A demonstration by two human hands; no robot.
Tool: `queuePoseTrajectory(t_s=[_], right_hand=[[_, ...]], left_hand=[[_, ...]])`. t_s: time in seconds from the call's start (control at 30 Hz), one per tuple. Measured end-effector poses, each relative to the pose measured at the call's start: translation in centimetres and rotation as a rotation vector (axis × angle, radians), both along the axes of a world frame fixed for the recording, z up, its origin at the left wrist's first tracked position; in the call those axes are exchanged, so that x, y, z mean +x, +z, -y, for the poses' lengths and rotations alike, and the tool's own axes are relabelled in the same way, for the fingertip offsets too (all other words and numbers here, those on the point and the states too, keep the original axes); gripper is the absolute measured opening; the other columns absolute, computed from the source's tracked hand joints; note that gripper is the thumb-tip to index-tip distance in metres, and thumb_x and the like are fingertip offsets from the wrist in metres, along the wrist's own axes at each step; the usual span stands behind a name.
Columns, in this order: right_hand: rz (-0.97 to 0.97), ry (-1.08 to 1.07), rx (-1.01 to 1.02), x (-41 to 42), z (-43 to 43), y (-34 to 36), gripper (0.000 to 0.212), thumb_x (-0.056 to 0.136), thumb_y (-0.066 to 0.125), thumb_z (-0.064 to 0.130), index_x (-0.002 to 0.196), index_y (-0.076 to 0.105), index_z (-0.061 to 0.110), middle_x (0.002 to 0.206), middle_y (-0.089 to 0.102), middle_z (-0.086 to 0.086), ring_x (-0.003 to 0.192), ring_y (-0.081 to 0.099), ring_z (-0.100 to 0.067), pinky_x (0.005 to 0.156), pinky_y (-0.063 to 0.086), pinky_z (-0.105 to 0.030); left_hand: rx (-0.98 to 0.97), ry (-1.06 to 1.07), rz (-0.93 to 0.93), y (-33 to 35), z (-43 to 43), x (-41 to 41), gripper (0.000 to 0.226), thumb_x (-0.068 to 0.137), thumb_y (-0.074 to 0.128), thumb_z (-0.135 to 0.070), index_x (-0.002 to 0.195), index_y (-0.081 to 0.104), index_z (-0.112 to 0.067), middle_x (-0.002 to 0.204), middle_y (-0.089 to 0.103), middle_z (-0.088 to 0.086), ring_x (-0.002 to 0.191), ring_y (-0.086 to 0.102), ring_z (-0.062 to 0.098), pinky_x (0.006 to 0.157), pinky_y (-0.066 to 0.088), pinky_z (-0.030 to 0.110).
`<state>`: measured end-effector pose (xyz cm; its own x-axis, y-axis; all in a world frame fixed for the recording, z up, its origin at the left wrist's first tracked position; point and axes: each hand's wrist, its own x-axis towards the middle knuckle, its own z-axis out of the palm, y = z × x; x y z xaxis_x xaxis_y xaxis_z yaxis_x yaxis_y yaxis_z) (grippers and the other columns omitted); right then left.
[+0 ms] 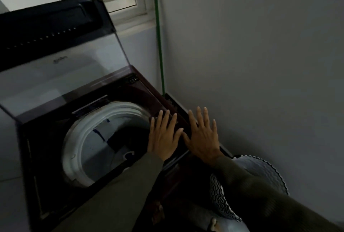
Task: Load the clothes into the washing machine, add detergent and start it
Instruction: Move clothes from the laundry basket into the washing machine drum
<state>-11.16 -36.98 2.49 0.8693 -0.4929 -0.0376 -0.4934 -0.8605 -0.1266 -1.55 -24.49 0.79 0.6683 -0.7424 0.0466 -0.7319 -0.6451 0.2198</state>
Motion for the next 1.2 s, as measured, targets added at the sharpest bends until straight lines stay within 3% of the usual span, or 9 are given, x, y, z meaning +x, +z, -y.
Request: queuePoseTrajectory(t_s=[0.17, 0.33, 0.47, 0.6, 0.8, 0.97, 1.2], right_hand=[[0.039, -0.087, 0.088, -5.6, 2.6, -1.0, 0.087, 0.083, 0.002, 0.064, 0.157, 0.006, 0.018, 0.164, -0.004, -0.012, 0.15, -0.013, -0.03, 0.12, 0.01, -0.057], [-0.025, -0.152, 0.141, -11.3, 5.4, -3.2, 0.091, 0.078, -0.007, 0.064, 0.157, -0.002, 0.02, 0.163, -0.011, -0.011, 0.149, -0.017, -0.029, 0.121, 0.006, -0.053], [-0.079, -0.213, 0.18, -15.8, 7.3, -5.9, 0.087, 0.084, -0.001, 0.066, 0.157, -0.001, 0.019, 0.163, -0.009, -0.012, 0.149, -0.016, -0.03, 0.121, 0.009, -0.053], [-0.16, -0.269, 0.282, -20.0, 8.3, -9.6, 0.081, 0.096, 0.021, 0.067, 0.156, -0.005, 0.02, 0.163, -0.013, -0.01, 0.149, -0.018, -0.028, 0.122, 0.006, -0.051], [-0.29, -0.327, 0.408, -24.7, 9.0, -14.3, 0.079, 0.098, 0.026, 0.063, 0.156, -0.006, 0.02, 0.164, -0.013, -0.008, 0.149, -0.019, -0.027, 0.121, 0.003, -0.049], [-0.398, -0.388, 0.492, -26.7, 9.9, -18.1, 0.079, 0.098, 0.029, 0.061, 0.156, -0.006, 0.02, 0.164, -0.013, -0.009, 0.149, -0.019, -0.028, 0.12, 0.006, -0.051], [-0.465, -0.484, 0.525, -28.5, 12.7, -23.8, 0.079, 0.097, 0.037, 0.054, 0.157, 0.0, 0.018, 0.165, -0.004, -0.009, 0.151, -0.011, -0.028, 0.12, 0.015, -0.048]], left_hand=[[0.035, -0.081, 0.003, -0.6, 3.9, -5.0, 0.072, 0.096, -0.001, -0.062, 0.156, 0.011, -0.025, 0.165, 0.003, 0.002, 0.151, -0.009, 0.02, 0.123, 0.001, 0.048], [0.095, -0.183, -0.016, -1.6, 7.5, -10.1, 0.074, 0.094, -0.004, -0.061, 0.156, 0.01, -0.024, 0.165, 0.002, 0.003, 0.151, -0.01, 0.021, 0.123, -0.001, 0.047], [0.166, -0.254, -0.032, -3.8, 9.7, -13.6, 0.075, 0.094, -0.005, -0.061, 0.156, 0.015, -0.023, 0.164, 0.007, 0.005, 0.151, -0.005, 0.023, 0.123, 0.002, 0.048], [0.286, -0.315, -0.084, -6.1, 11.4, -16.9, 0.078, 0.09, -0.011, -0.06, 0.156, 0.008, -0.024, 0.164, 0.002, 0.005, 0.151, -0.008, 0.023, 0.123, -0.001, 0.047], [0.376, -0.388, -0.142, -8.9, 13.4, -20.3, 0.079, 0.088, -0.011, -0.059, 0.156, 0.01, -0.024, 0.164, 0.006, 0.005, 0.151, -0.004, 0.024, 0.123, 0.001, 0.046], [0.451, -0.464, -0.186, -11.1, 15.1, -21.5, 0.07, 0.094, -0.001, -0.056, 0.156, 0.003, -0.023, 0.165, -0.002, 0.004, 0.151, -0.01, 0.023, 0.122, 0.0, 0.046], [0.465, -0.621, -0.261, -17.7, 20.4, -20.9, 0.063, 0.102, 0.013, -0.054, 0.156, 0.01, -0.021, 0.164, 0.006, 0.008, 0.151, -0.001, 0.026, 0.123, 0.002, 0.043]])
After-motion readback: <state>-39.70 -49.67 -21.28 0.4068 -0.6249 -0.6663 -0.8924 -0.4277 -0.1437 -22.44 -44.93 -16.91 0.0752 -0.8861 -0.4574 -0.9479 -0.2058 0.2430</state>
